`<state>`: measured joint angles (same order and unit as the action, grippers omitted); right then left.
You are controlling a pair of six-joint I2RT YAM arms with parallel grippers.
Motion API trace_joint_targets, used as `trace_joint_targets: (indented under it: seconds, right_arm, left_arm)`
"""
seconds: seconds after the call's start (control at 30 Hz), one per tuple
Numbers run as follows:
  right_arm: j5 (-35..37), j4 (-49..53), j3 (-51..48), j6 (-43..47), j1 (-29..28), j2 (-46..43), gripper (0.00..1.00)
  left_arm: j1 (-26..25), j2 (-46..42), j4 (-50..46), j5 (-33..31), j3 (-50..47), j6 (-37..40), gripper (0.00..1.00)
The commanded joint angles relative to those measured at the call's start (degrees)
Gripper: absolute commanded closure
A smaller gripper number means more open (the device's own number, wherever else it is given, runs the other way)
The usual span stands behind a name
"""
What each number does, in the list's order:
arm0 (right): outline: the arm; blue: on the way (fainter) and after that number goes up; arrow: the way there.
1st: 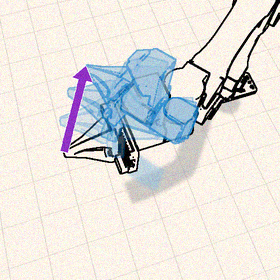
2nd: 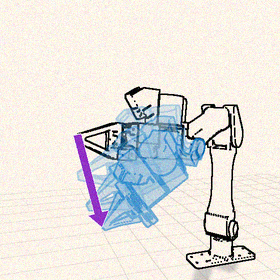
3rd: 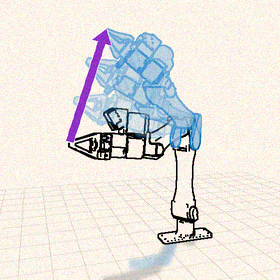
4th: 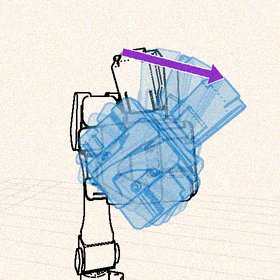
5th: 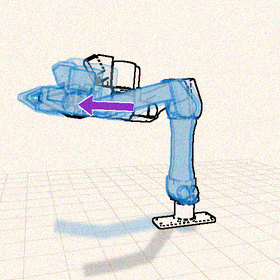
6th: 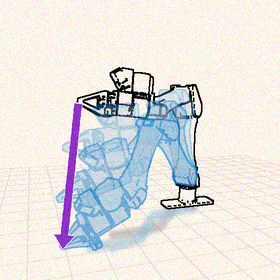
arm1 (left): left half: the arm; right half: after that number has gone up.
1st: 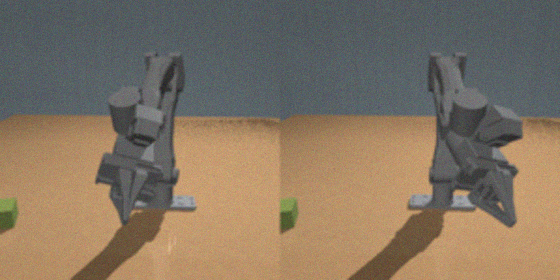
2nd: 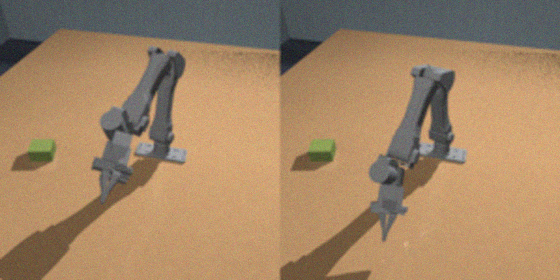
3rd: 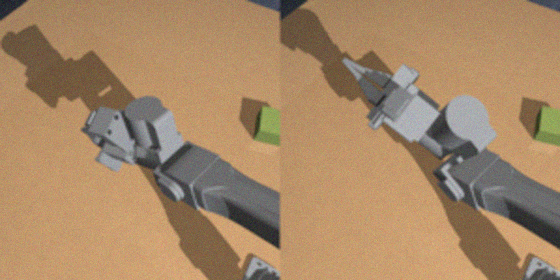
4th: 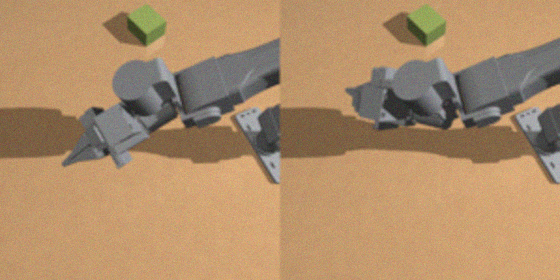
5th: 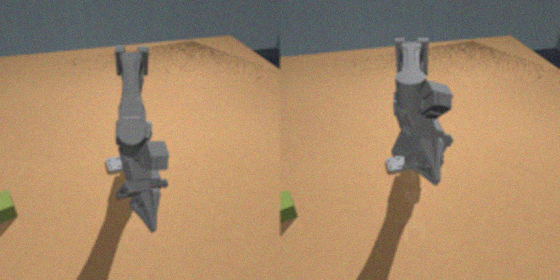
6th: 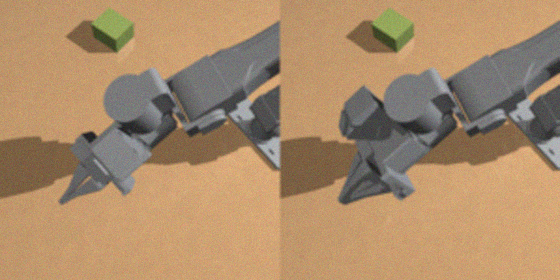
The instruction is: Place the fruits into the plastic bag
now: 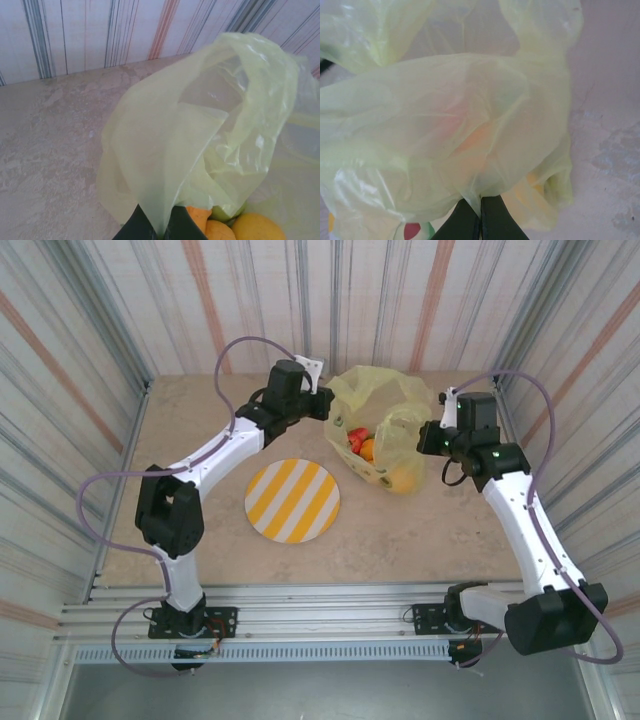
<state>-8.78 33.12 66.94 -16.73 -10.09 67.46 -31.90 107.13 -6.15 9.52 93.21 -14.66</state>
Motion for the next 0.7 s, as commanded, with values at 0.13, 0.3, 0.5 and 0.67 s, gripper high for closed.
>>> trace_joint_targets:
  seconds: [0.13,0.3,0.5,0.67]
  right_arm:
    - [-3.56,-2.82,-5.08,-2.82,0.33,-1.21,1.00]
    - [-5.80,-2.99,-4.58,-2.97,0.50,-0.48,0.97]
    - [-5.70,0.09,-0.54,-1.32,0.59,-1.85,0.76]
    - [-2.49,3.11,1.93,0.28,0.93,-5.62,0.48]
  left_arm:
    - [1.47,-2.44,1.94,0.68,-4.55,-0.85,1.00]
    - [2.03,-2.09,1.67,1.60,-5.29,-1.60,0.98]
    - [2.10,-4.45,1.17,3.02,-6.00,-1.67,0.66]
    - [2.13,-9.71,3.12,5.72,-9.78,-3.07,0.41]
